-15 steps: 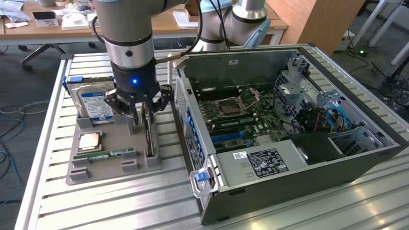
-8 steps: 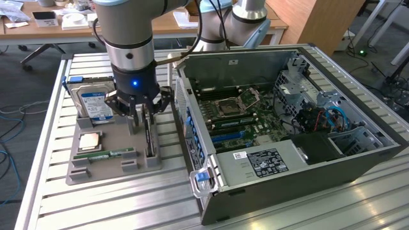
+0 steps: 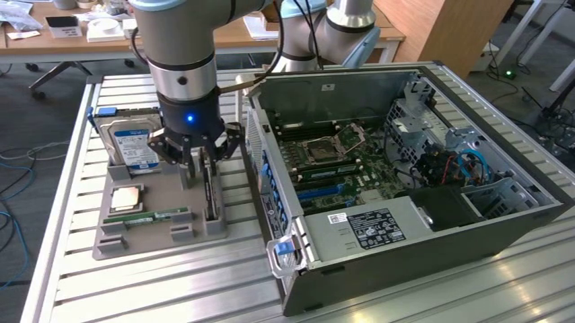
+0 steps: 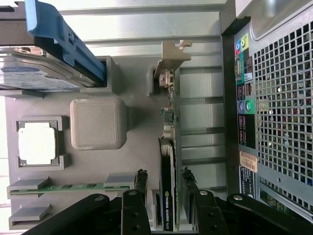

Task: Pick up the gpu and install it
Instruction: 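Pick up the gpu and move the gpu toward the slot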

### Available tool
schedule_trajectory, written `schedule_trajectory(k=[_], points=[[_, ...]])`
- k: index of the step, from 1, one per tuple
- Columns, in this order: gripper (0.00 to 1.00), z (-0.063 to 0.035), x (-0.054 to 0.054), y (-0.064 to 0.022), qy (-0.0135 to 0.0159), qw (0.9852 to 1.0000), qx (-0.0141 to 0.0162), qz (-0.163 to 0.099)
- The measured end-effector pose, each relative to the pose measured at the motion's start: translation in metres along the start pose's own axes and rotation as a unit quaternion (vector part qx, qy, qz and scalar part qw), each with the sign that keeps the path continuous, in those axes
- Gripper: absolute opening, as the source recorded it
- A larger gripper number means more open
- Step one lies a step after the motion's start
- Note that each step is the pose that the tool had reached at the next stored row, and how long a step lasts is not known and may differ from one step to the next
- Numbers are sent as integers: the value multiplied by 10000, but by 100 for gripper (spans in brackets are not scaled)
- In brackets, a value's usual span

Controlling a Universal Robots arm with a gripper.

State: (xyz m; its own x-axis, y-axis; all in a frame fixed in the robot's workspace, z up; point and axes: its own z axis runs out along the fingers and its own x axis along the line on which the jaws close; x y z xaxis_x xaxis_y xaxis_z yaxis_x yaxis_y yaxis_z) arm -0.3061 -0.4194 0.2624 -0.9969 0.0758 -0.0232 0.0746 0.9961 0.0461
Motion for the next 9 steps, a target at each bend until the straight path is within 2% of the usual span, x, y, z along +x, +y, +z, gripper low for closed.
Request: schedule_trajectory(k=[9], points=[[42, 16, -23, 1, 0, 10000, 0, -1]])
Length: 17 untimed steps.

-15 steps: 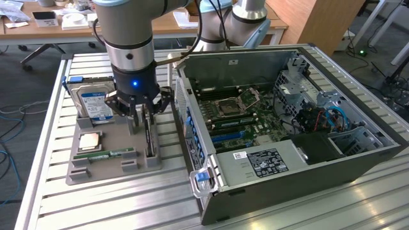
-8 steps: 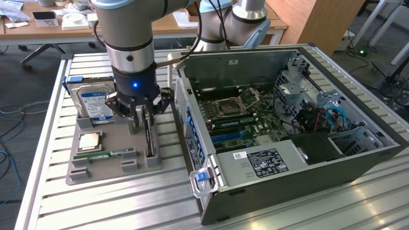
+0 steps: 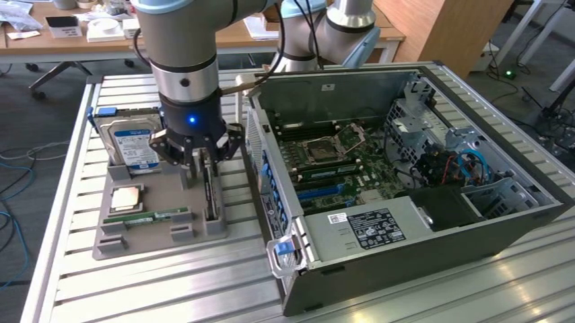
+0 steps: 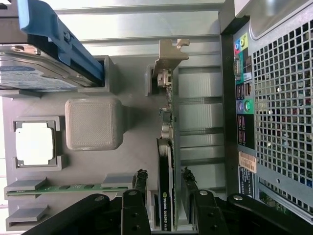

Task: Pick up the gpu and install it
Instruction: 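Pick up the gpu and move the gpu toward the slot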

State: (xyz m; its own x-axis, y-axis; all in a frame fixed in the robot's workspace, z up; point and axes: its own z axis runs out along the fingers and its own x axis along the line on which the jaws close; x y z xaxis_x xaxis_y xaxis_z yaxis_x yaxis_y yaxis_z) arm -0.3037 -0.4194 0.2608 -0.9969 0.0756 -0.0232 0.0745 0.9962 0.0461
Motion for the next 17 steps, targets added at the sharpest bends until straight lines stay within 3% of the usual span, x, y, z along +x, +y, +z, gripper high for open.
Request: schedule_trajectory(k=[17], points=[[42, 110, -7, -4, 0, 10000, 0, 1]])
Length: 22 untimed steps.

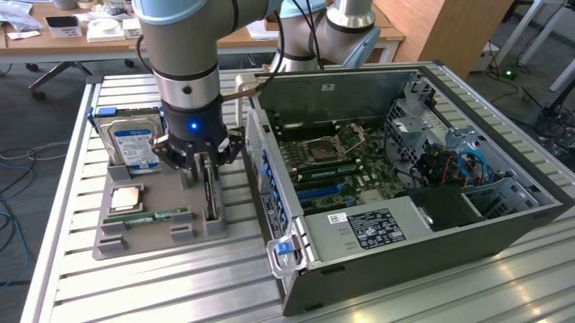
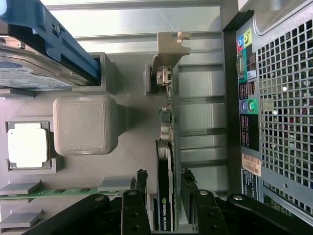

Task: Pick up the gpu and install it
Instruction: 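Pick up the gpu and move the gpu toward the slot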

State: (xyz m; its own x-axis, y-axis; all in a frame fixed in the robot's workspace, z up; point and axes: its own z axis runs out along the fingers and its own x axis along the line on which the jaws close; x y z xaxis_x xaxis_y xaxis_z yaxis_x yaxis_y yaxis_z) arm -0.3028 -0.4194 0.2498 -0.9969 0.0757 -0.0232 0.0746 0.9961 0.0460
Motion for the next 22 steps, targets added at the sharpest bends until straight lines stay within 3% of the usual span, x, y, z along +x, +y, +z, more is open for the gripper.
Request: schedule_trajectory(k=[22], points=[[42, 92, 2, -4, 0, 10000, -1, 0]])
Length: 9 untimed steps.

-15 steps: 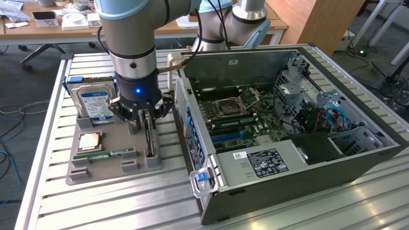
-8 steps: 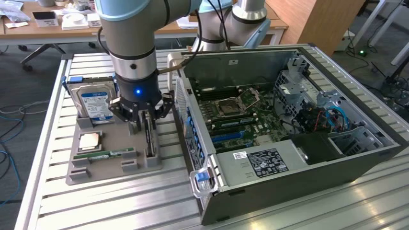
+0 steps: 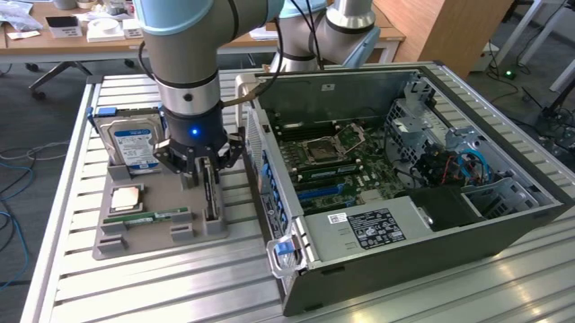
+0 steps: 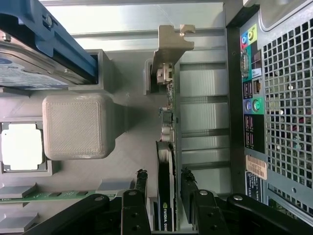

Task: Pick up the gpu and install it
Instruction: 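Pick up the gpu and move the gpu toward the slot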

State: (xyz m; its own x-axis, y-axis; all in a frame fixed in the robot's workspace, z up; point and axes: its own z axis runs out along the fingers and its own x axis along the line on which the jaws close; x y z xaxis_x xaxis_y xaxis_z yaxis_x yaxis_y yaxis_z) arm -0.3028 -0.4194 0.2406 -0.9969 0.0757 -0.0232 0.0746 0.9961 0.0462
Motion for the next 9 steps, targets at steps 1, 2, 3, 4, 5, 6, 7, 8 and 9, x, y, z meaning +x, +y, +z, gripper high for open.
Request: schedule_trajectory(k=[1, 2, 3, 4, 5, 6, 7, 8, 9], points=[[42, 5, 0, 0, 0, 10000, 0, 0], [42, 10, 0, 0, 0, 10000, 0, 0], [42, 13, 1, -1, 1, 10000, 1, 0], [42, 13, 1, -1, 1, 10000, 2, 0], [42, 14, 1, -1, 2, 10000, 2, 0], [42, 15, 0, -1, 1, 10000, 1, 0], [42, 15, 0, -1, 0, 10000, 1, 0], [42, 16, 0, -1, 0, 10000, 0, 0], [42, 15, 0, -1, 0, 10000, 0, 0]])
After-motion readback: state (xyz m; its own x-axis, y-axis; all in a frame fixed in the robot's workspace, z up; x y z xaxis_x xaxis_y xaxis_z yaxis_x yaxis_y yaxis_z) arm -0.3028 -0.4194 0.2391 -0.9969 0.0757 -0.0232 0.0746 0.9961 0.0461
